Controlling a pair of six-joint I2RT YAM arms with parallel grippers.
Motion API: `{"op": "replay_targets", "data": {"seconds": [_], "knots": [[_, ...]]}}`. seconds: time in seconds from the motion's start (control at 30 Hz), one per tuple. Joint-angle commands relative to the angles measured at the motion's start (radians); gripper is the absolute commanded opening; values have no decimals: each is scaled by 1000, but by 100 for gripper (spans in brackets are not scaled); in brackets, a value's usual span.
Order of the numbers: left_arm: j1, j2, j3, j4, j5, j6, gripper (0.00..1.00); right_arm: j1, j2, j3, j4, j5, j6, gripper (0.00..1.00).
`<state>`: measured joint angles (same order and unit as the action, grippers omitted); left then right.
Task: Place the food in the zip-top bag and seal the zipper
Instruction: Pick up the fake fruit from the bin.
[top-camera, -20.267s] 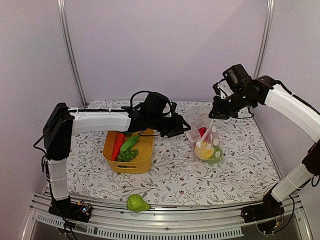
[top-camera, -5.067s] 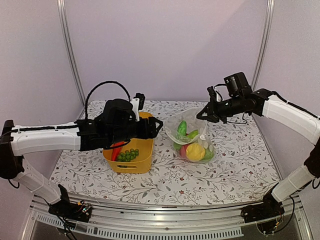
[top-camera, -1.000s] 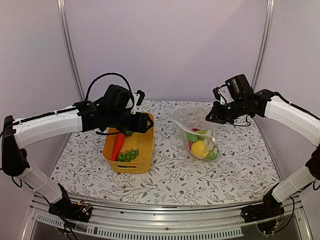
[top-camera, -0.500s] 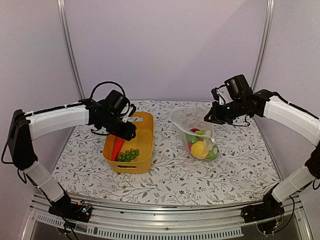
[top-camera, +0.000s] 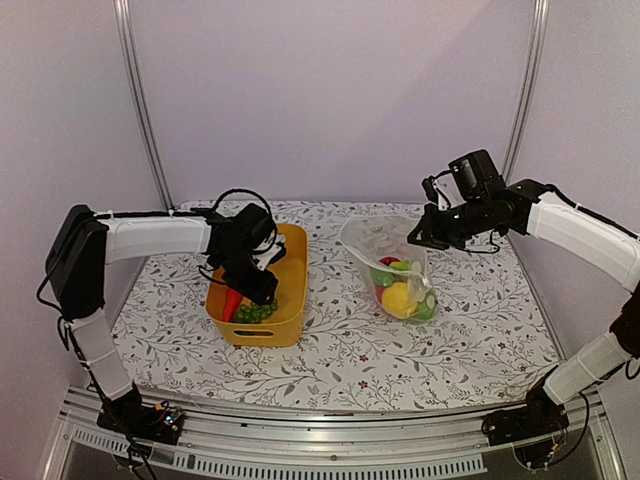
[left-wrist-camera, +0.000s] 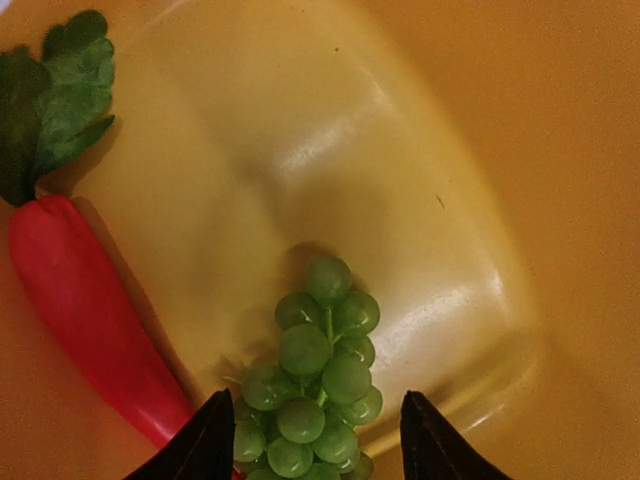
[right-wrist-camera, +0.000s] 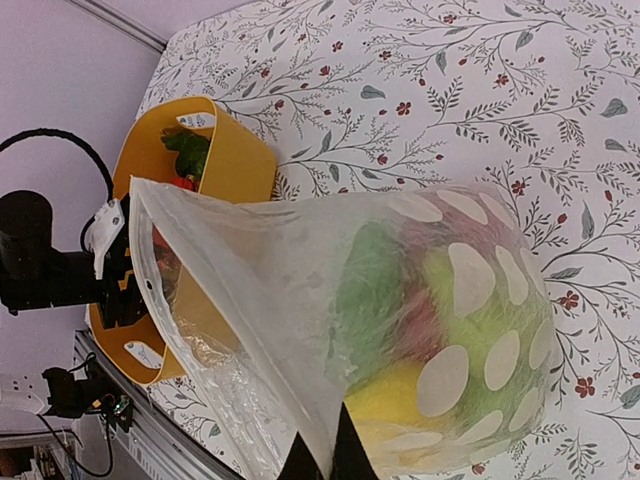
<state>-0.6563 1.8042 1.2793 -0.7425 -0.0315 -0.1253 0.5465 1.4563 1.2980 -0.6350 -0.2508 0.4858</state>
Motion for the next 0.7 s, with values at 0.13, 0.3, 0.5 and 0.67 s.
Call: {"op": "replay_targets", "data": {"seconds": [0.13, 0.3, 0.5, 0.67], "knots": [[23, 76, 19, 9, 24, 83, 56, -6, -29, -36, 14, -19, 10, 0], [24, 115, 29, 25, 23, 92, 54, -6, -44, -50, 12, -16, 16, 0], [20, 147, 23, 41, 19, 113, 49, -6, -51, -63, 11, -16, 21, 0], [23, 141, 19, 44, 23, 103, 28, -6, -50, -63, 17, -16, 23, 0]]}}
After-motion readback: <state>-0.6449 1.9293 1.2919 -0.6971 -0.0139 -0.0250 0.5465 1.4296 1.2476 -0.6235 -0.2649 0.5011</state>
